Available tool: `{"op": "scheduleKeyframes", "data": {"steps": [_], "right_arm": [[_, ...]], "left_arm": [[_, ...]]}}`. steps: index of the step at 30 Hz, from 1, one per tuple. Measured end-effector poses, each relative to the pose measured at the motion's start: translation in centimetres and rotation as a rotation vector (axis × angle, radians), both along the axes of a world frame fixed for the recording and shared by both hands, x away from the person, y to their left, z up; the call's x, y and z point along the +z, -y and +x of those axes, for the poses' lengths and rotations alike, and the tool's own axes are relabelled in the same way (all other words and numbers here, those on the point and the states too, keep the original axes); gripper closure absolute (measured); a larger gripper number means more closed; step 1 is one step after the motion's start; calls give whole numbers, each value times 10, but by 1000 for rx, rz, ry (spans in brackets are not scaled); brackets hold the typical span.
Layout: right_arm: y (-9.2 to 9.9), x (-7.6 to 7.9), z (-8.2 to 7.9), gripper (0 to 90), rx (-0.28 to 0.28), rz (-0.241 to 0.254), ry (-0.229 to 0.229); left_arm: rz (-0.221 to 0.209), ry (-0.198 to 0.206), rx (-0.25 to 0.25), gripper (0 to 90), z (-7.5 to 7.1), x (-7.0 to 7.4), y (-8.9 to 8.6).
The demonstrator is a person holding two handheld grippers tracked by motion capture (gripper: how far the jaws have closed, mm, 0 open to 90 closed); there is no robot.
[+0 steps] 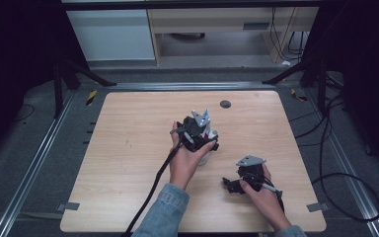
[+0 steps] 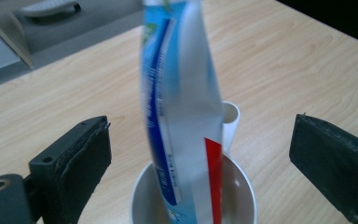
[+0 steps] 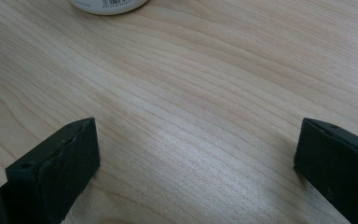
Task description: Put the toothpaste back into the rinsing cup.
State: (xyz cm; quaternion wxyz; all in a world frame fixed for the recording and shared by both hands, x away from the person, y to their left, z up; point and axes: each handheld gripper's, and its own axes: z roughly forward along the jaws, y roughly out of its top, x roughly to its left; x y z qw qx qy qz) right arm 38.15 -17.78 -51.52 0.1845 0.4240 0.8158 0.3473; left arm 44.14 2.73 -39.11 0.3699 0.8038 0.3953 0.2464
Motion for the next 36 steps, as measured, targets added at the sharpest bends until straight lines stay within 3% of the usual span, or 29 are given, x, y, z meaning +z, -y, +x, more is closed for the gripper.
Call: {"op": "scheduleKeyframes", "data": {"steps": [13,26,36], "right_arm": [[0,0,0,4,1,-2,3],[0,0,0,3,-1,-2,3],[0,0,0,3,-1,-2,3]], "left_arm": [[-3,7,-12,50,-9,8,-6],[31,-31,-91,54,-20,12,-28],[-22,-32,-86,62,-28,9,-50]]}}
